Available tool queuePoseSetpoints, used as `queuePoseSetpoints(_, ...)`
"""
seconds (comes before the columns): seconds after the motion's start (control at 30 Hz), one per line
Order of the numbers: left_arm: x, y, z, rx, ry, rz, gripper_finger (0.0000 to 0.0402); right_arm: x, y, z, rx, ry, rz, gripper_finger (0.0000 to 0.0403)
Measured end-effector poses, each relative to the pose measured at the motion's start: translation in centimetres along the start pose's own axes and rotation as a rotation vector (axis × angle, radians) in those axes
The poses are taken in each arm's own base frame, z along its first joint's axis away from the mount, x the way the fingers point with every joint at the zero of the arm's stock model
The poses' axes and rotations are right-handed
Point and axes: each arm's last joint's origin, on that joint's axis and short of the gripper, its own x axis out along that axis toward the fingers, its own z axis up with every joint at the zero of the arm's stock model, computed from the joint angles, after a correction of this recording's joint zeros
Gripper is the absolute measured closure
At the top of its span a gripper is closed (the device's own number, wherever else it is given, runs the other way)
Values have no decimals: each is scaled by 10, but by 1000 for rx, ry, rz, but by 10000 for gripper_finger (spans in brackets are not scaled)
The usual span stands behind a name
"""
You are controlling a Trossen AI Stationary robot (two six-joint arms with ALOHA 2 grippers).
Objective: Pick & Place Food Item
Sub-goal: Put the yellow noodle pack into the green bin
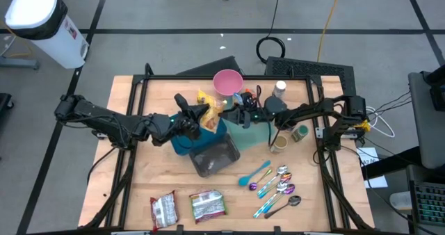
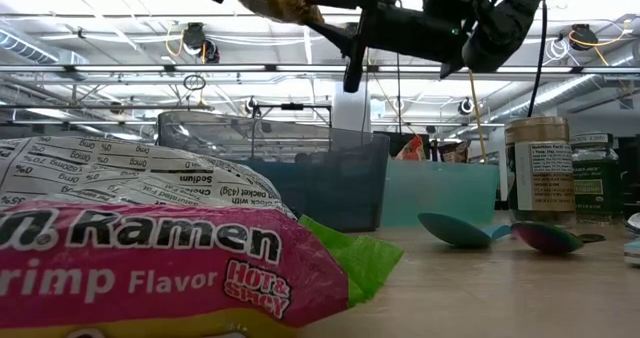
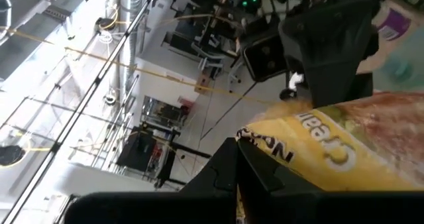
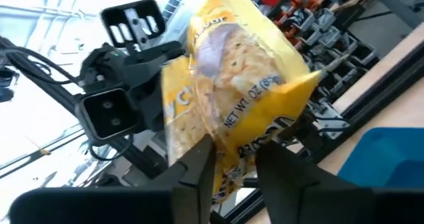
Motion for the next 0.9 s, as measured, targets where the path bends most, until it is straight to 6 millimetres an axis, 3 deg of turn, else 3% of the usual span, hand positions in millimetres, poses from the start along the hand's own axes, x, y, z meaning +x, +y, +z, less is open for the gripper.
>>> queuePoseSetpoints(0.2,0,0,0,-15,5,0,395,0,1,0,3,5,7,336)
queuePoseSetpoints(0.43,1,2,-1,-217,6,13,382,-4,16,11,-11,48,59,355)
queuePoseSetpoints(0.67,1,1,-1,-409,8,9,262,-18,36,29,-117,101,-37,397)
queuePoseSetpoints(0.9,1,-1,-2,-527,14,-3,149,-46,58,54,-164,127,-154,401)
